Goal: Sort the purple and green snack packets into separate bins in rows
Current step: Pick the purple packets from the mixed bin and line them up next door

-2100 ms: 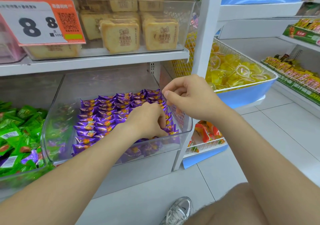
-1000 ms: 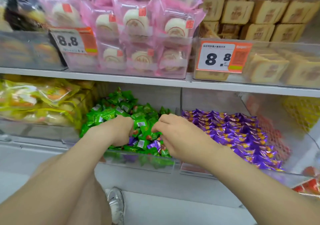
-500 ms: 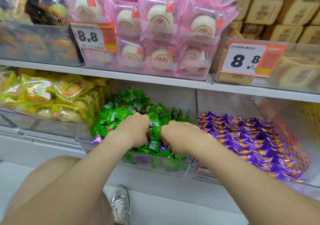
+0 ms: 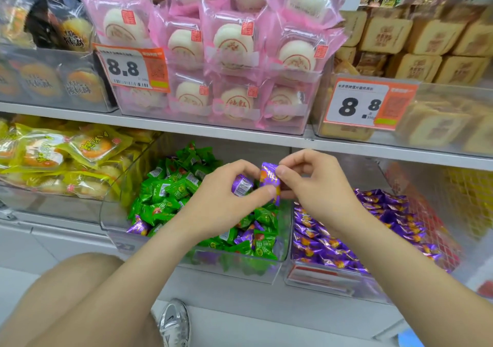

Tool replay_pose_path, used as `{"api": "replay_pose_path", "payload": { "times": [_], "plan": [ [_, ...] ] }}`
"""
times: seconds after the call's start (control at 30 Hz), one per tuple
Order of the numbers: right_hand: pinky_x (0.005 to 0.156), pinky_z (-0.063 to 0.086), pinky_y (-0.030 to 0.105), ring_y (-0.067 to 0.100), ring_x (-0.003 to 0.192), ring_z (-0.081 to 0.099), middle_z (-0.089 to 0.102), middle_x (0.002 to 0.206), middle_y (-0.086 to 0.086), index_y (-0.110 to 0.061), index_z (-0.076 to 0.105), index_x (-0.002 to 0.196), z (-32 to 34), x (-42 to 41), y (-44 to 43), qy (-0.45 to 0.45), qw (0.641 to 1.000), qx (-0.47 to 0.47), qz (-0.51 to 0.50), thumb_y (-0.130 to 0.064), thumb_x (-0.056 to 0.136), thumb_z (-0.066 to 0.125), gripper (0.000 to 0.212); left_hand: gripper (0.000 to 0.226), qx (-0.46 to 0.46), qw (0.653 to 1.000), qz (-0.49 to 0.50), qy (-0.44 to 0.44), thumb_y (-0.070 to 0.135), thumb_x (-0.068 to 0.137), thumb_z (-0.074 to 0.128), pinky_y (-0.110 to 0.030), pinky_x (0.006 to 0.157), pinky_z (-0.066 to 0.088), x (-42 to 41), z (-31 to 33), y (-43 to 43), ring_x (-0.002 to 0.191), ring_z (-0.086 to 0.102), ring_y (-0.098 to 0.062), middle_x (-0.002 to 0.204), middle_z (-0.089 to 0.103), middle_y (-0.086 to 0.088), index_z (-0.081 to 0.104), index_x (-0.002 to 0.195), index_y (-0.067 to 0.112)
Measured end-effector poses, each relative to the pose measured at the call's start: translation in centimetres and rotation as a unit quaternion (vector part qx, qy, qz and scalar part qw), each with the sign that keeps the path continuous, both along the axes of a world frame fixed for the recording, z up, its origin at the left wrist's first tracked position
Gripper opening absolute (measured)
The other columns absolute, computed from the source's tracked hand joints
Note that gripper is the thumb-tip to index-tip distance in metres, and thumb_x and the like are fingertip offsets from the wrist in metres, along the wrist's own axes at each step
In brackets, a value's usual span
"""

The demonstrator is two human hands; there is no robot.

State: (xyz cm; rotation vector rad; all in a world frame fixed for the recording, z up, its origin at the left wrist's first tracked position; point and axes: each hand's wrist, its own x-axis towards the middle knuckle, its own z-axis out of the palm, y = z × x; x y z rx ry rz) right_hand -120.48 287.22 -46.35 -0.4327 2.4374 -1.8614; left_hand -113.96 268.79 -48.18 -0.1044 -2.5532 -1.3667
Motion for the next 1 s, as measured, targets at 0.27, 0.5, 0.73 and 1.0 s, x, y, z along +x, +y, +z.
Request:
{"api": "replay_pose_path", "payload": {
  "times": [0.27, 0.5, 0.73, 1.0],
  "plan": [
    [0.087, 0.061, 0.043, 0.032, 0.088, 0.076, 0.078, 0.095, 0.023, -0.002, 0.063, 0.109, 1.3, 2.5, 4.3, -0.163, 0.971, -0.174, 0.031, 0.005, 0.096, 0.055, 0.017, 0.014, 0.164, 0.984, -0.065, -0.019, 0.029, 0.096, 0.075, -0.014, 0.063, 0.041, 0.5, 0.1, 3.8, 0.067, 0.053, 0.0, 0.08, 0.067, 0.018, 0.071, 0.109, 0.025],
    [0.08, 0.059, 0.043, 0.025, 0.076, 0.065, 0.076, 0.101, 0.015, -0.019, 0.075, 0.108, 0.9, 4.6, 8.4, -0.035, 0.989, 0.03, 0.143, -0.018, 0.083, 0.088, 0.029, 0.036, 0.412, 0.89, -0.156, -0.118, 0.031, 0.107, 0.054, -0.052, 0.106, 0.052, 1.0, 1.8, 9.4, 0.118, 0.068, -0.036, 0.126, 0.07, -0.022, 0.058, 0.129, 0.003],
    [0.078, 0.062, 0.045, 0.026, 0.078, 0.075, 0.076, 0.078, 0.007, -0.014, 0.077, 0.086, 0.7, 4.2, 13.2, 0.005, 0.994, 0.086, 0.07, -0.017, 0.088, 0.079, 0.003, 0.03, 0.416, 0.885, -0.154, -0.14, 0.03, 0.108, 0.053, -0.056, 0.107, 0.048, 0.8, 1.5, 14.4, 0.113, 0.065, -0.035, 0.123, 0.072, -0.016, 0.064, 0.123, 0.006],
    [0.083, 0.057, 0.044, 0.014, 0.071, 0.067, 0.073, 0.079, -0.01, -0.036, 0.063, 0.11, -0.8, 1.4, 22.5, 0.131, 0.943, 0.276, -0.134, -0.018, 0.082, 0.077, 0.036, 0.017, 0.145, 0.979, -0.104, -0.095, 0.008, 0.086, 0.08, -0.027, 0.067, 0.054, -0.9, 0.7, 17.9, 0.073, 0.071, -0.017, 0.088, 0.079, -0.003, 0.075, 0.095, 0.022]
  ]
}}
